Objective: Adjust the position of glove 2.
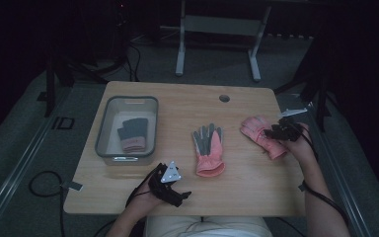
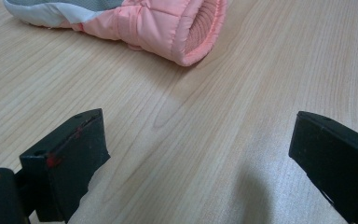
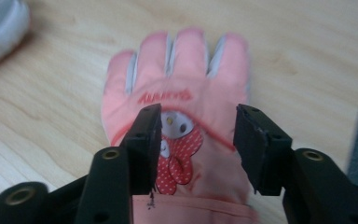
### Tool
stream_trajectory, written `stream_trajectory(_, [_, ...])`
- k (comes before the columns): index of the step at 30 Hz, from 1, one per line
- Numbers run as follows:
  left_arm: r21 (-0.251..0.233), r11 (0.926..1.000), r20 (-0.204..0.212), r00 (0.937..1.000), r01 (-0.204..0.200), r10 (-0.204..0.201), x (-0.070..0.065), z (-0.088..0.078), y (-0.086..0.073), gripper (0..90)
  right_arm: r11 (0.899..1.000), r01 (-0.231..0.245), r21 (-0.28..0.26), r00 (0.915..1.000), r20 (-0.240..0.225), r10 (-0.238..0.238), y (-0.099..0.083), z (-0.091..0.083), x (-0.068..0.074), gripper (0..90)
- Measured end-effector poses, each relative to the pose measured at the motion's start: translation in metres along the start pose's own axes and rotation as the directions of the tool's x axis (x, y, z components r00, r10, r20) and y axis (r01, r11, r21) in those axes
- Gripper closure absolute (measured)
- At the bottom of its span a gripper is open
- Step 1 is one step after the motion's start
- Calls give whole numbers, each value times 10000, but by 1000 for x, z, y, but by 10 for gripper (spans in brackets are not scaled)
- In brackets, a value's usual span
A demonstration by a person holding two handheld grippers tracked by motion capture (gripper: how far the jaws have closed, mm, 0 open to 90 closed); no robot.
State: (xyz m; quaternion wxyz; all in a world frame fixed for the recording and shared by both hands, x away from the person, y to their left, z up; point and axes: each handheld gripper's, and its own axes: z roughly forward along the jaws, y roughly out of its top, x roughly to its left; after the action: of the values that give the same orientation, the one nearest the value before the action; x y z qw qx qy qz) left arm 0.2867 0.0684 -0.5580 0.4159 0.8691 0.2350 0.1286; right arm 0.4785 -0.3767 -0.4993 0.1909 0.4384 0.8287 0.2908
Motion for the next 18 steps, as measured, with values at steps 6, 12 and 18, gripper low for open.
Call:
stream_trajectory(6, [-22, 10000, 29, 10000, 49, -49, 1, 0, 0, 39, 9992, 211, 349, 9997, -163, -206, -9, 18, 3, 530])
stream_trajectory(12, [-83, 9999, 21, 10000, 59, -59, 1, 0, -1, 39, 9995, -111, 298, 9999, 14, 111, -14, 20, 6, 666])
stream_trajectory(18, [-77, 10000, 9, 10000, 8, -8, 1, 1, -1, 39, 9994, -125, 324, 9990, 423, 111, -11, 16, 16, 822])
